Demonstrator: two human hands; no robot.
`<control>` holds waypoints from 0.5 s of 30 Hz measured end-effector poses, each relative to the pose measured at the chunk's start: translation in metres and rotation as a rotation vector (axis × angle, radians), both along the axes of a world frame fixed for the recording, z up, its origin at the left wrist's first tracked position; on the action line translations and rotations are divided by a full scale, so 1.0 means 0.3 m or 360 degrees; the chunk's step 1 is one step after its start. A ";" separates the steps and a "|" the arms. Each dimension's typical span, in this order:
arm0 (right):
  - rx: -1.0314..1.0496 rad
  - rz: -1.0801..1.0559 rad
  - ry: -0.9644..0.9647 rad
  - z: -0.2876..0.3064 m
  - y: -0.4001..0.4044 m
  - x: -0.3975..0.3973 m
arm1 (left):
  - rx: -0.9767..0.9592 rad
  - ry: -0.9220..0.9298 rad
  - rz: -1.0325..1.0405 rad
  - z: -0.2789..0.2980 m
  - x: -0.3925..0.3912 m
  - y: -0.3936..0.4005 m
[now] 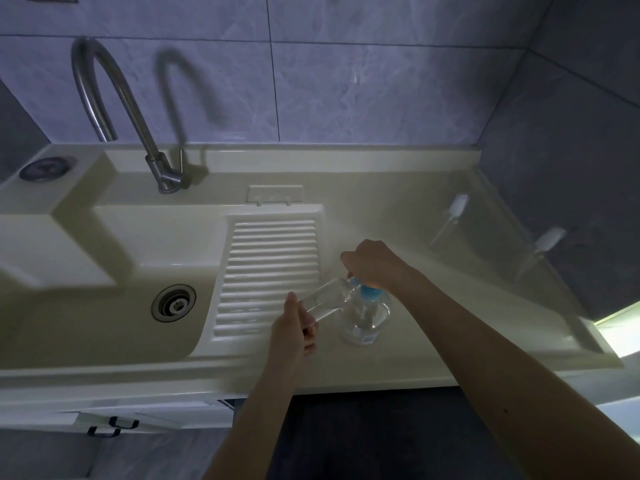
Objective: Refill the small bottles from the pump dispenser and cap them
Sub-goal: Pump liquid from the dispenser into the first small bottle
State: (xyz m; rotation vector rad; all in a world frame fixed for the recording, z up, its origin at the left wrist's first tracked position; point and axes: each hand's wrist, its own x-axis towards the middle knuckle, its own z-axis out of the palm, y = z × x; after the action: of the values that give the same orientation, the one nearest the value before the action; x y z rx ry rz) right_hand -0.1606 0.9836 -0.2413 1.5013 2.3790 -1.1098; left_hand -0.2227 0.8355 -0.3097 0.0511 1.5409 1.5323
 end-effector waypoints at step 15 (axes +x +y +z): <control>-0.0007 0.0003 0.0012 0.002 0.004 0.003 | 0.0092 -0.0049 0.0039 0.002 0.013 -0.006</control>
State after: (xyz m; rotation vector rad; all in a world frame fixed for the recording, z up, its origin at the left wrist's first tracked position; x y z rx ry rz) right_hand -0.1598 0.9848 -0.2407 1.4963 2.3807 -1.1212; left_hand -0.2187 0.8336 -0.3093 0.0417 1.4782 1.5898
